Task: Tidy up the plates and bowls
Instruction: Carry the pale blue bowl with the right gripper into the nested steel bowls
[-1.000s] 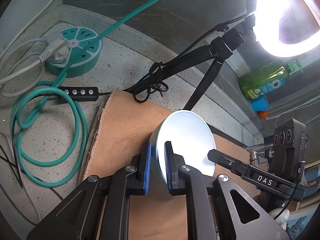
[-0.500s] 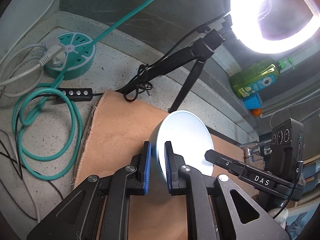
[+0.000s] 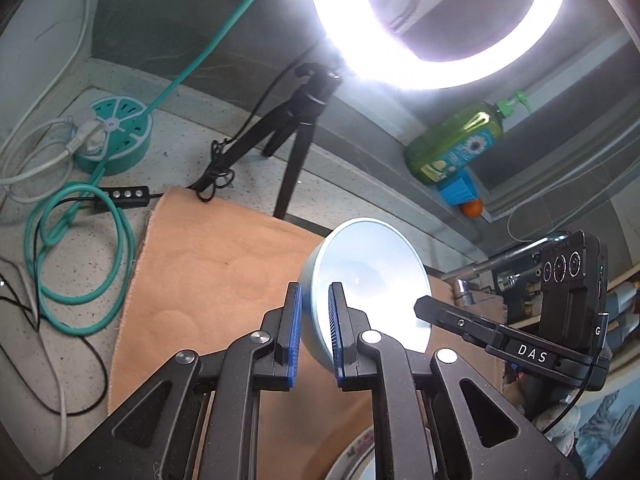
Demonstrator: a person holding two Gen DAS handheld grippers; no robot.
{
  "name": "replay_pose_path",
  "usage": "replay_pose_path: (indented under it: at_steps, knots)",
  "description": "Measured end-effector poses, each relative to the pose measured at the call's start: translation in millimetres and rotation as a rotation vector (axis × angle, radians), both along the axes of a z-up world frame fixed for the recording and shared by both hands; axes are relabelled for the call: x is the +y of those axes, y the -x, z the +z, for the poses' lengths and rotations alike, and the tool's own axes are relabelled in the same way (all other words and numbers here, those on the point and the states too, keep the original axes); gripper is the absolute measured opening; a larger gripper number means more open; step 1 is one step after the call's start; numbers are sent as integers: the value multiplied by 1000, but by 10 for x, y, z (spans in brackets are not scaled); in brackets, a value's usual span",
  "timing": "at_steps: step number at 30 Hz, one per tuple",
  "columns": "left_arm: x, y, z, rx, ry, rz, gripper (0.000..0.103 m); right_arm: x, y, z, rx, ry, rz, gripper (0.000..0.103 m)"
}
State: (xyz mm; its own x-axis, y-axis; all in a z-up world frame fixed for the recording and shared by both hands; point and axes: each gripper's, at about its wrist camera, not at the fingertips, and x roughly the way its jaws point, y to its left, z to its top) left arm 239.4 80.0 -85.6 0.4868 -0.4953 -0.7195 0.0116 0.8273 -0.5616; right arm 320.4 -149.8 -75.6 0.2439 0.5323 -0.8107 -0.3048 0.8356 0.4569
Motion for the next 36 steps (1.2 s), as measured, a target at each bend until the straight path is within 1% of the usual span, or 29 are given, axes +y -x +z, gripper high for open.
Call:
replay_pose_path:
  at_steps: [9, 23, 29, 36]
  knots:
    - [-223, 253, 235, -48, -2, -46, 11, -286, 269, 218, -31, -15, -31, 10]
    - [-738, 640, 420, -75, 1, -146, 11, -911, 723, 463, -68, -31, -97, 10]
    - [-1033, 754, 478, -86, 3, -210, 11, -1261, 926, 476, -71, -38, -141, 10]
    - [-1410, 882, 440, -78, 0, -284, 11, -1715, 1151, 348, -46, -38, -198, 10]
